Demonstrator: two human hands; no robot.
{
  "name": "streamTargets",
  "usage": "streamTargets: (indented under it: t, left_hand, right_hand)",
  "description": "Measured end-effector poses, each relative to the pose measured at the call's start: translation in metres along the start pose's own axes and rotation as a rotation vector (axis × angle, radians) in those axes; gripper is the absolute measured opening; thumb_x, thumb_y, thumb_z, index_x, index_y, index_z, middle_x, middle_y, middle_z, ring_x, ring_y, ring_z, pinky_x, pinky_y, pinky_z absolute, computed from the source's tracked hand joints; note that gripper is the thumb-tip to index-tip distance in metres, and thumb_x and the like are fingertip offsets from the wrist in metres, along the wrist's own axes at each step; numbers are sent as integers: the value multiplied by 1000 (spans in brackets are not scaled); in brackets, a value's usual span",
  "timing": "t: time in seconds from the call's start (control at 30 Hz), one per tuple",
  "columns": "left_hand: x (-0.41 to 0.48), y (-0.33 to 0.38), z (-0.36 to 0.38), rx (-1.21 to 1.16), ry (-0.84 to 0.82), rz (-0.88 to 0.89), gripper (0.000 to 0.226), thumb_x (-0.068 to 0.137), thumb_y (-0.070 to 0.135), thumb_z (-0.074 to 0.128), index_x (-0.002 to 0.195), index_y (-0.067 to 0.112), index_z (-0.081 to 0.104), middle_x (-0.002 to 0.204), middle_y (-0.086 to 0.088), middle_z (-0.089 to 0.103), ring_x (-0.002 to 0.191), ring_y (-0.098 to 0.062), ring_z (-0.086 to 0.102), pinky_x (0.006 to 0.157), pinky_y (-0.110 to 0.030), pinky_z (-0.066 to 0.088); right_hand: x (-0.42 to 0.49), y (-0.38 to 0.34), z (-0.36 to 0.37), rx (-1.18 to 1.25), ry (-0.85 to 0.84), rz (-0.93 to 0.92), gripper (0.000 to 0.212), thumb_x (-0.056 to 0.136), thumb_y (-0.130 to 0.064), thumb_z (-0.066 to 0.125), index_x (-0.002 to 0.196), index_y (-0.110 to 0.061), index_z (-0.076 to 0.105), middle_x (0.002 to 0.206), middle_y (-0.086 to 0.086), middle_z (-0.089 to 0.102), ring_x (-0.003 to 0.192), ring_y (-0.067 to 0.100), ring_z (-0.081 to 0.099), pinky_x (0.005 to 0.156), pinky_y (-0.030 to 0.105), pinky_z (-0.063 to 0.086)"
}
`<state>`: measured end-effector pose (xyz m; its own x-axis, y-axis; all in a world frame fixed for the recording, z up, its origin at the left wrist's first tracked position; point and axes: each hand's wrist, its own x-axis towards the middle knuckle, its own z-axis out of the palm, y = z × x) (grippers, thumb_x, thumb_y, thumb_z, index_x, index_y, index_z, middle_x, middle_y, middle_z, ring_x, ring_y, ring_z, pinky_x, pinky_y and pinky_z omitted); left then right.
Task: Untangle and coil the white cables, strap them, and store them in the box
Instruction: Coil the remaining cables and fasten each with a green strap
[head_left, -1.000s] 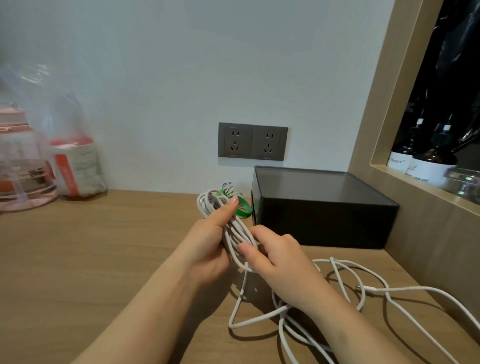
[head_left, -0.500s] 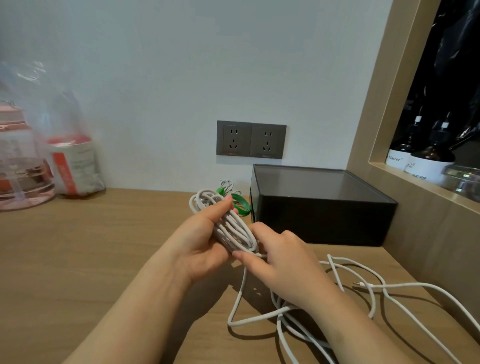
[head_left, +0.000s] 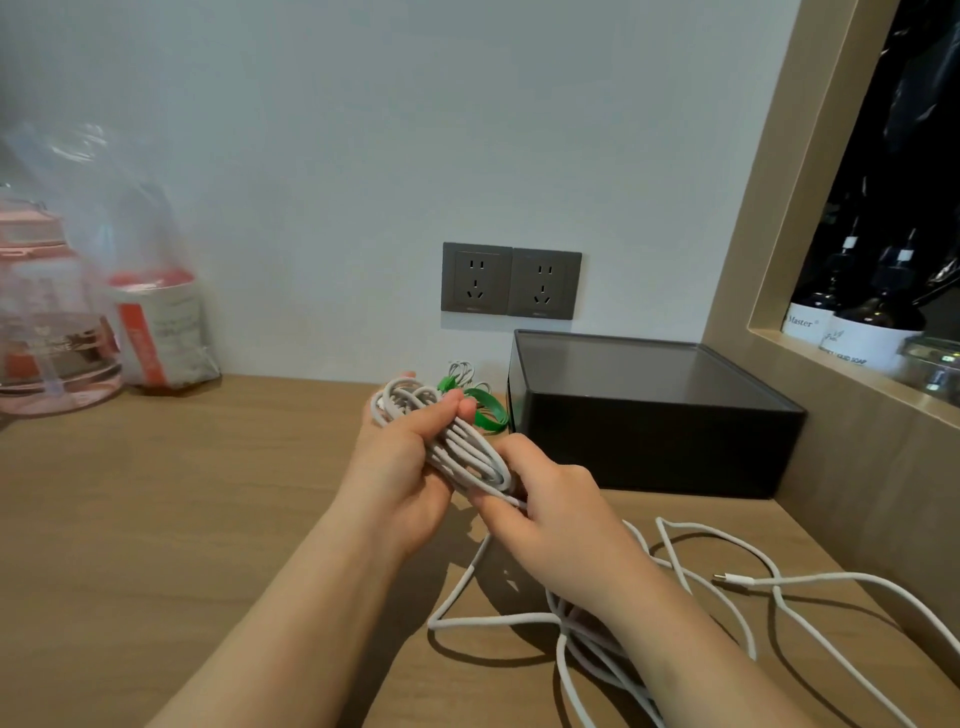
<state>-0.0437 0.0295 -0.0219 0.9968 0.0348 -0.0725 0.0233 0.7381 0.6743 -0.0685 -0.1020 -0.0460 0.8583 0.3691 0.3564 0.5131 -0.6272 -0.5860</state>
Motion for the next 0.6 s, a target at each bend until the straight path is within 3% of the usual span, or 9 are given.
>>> streamTargets:
  t: [0.07,0.13,0.3,0.33,0.4,0.53,0.6]
  left_hand:
    - [-2,-3,-1,50,-8,125,57,87,-8,53,121,37,44,89,-11,65,59,-13,67,64,-36,58]
    - [-3,-5,-1,108,-33,206,62,88,-8,52,123,41,42,93,-10,61,62,-12,67,64,-34,59]
    - [5,-6,-3,149,11,191,9,92,8,55,97,16,55,79,-9,60,56,-12,65,59,-32,54]
    - [6,-5,-4,144,26,182,7,92,18,56,96,12,55,74,-8,60,54,-12,64,58,-31,54]
    - [8,-5,-5,134,39,154,23,92,31,56,95,8,54,64,-6,58,49,-12,61,54,-29,53]
    - [11,-7,-4,40,72,97,28,94,32,53,82,7,50,45,-1,49,42,-11,51,44,-23,48]
    - [13,-9,-5,-7,60,84,25,94,29,53,91,5,48,45,-1,49,41,-11,50,43,-22,49]
  right_hand:
    - [-2,-2,0,82,9,5,17,89,-43,53,98,-49,41,86,-17,60,81,1,61,72,24,56]
    - [-3,-4,0,117,5,34,14,87,-48,50,95,-49,39,82,-17,60,78,1,62,70,20,55]
    - [-2,-6,4,36,-16,57,16,93,-41,47,104,-40,36,85,-14,58,78,3,60,70,18,51]
    - [-2,-7,5,25,-20,57,15,93,-41,46,104,-39,36,84,-14,57,78,3,59,69,18,51]
    - [-3,-8,6,-1,-17,57,15,93,-41,46,105,-37,38,83,-15,55,77,4,59,69,19,52]
    - [-2,-6,10,-59,12,29,21,92,-45,45,109,-35,41,89,-13,57,79,8,59,73,30,55]
    - [-3,-7,11,-63,23,11,23,93,-43,44,113,-33,42,91,-13,56,81,8,58,74,29,54]
